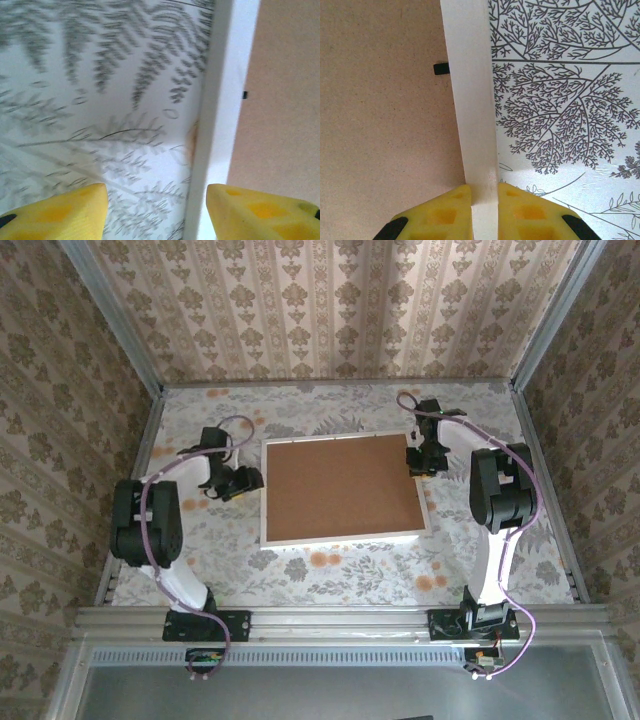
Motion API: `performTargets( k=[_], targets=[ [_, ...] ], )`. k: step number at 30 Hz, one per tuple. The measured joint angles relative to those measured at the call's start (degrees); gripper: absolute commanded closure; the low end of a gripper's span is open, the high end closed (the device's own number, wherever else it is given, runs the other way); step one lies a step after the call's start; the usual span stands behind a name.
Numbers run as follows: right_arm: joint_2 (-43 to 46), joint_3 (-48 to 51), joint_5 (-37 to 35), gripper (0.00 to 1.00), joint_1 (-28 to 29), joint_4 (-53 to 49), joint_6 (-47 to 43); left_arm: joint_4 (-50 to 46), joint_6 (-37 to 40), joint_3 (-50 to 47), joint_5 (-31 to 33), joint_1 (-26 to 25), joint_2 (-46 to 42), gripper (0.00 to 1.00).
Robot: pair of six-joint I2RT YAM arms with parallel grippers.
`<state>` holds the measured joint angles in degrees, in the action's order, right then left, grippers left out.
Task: Put the photo into the frame
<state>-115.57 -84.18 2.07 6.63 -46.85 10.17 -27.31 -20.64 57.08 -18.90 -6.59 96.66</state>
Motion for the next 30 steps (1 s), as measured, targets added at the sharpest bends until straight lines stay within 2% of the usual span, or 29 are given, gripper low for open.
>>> performTargets(
  k=[5, 12, 21, 30],
  targets=[
    [0.00, 0.00, 0.02, 0.83, 0.00, 0.02, 0.00, -0.11, -0.46, -6.25, -4.17, -0.04, -6.19, 0.41],
    [0.00, 0.00, 0.02, 0.83, 0.00, 0.02, 0.00, -0.90, -0.85, -11.39, -8.37, -3.87, -6.54, 0.50],
    [0.00, 0.00, 0.04, 0.83, 0.00, 0.02, 0.00, -0.90, -1.27, -11.43, -9.03, -4.04, -6.47, 0.63],
    [0.00, 0.00, 0.04, 0.83, 0.00, 0.02, 0.00, -0.87, -1.25, -11.02, -9.42, -4.04, -5.90, 0.64]
  ],
)
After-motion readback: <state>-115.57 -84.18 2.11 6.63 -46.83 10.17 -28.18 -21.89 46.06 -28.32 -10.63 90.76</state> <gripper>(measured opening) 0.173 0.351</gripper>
